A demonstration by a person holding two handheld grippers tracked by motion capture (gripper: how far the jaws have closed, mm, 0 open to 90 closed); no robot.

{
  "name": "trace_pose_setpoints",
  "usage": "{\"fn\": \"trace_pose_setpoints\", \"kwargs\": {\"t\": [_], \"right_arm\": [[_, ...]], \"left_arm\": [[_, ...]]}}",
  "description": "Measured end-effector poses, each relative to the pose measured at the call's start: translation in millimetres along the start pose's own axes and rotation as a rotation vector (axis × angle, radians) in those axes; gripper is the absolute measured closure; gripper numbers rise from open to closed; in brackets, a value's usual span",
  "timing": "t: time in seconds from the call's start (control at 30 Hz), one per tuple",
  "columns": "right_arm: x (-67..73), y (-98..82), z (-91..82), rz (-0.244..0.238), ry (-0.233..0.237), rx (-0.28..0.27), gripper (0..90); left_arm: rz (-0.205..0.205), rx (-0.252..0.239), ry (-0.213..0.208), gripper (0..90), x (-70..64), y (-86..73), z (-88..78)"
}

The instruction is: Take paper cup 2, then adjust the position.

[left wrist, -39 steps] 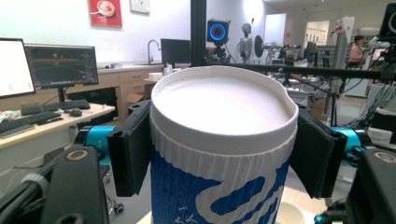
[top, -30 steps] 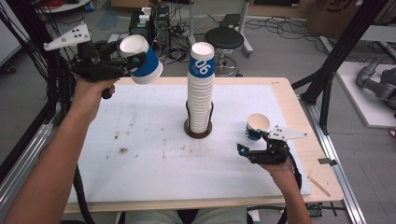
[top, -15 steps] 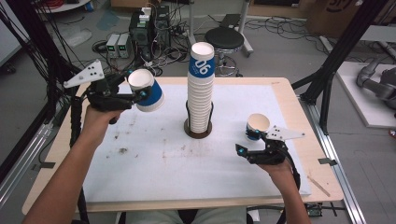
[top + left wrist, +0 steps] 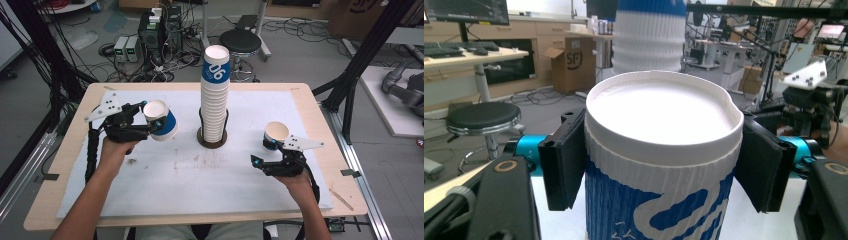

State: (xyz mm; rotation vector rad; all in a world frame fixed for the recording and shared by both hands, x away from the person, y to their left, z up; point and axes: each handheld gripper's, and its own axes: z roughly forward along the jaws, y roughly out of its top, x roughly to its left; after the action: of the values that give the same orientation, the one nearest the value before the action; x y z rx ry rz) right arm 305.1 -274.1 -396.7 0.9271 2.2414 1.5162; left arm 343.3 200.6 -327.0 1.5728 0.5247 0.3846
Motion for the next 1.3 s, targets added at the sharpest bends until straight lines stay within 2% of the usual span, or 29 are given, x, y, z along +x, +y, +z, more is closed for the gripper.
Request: {"fn": "trace_pose_setpoints", "kwargs": {"t": [0.53,0.63,0.8,1.07,1.3], "right_arm": [[-0.7,2.3,6.7,0.005,0.007,-0.003,20.3],[0.1,2.9,10.0,0.001,0.013,0.000,20.3],[2.7,1.2,12.0,-0.006,0.028,0.014,20.3],[3.3,0.5,9.2,-0.002,0.029,-0.004,20.3],[5.7,1.0,9.3,-0.018,0.042,-0.010,20.3]], "left_arm": [[-0.009,0.018,-0.013,29.5,-9.0,-30.4,0.9],[-0.004,0.032,-0.019,29.5,-9.9,-32.6,0.2],[-0.003,0.029,-0.020,29.5,-11.5,-34.7,-1.1],[-0.004,0.047,-0.036,29.5,-13.0,-40.8,1.2],[-0.005,0.052,-0.051,29.5,-15.7,-43.3,4.7]]}}
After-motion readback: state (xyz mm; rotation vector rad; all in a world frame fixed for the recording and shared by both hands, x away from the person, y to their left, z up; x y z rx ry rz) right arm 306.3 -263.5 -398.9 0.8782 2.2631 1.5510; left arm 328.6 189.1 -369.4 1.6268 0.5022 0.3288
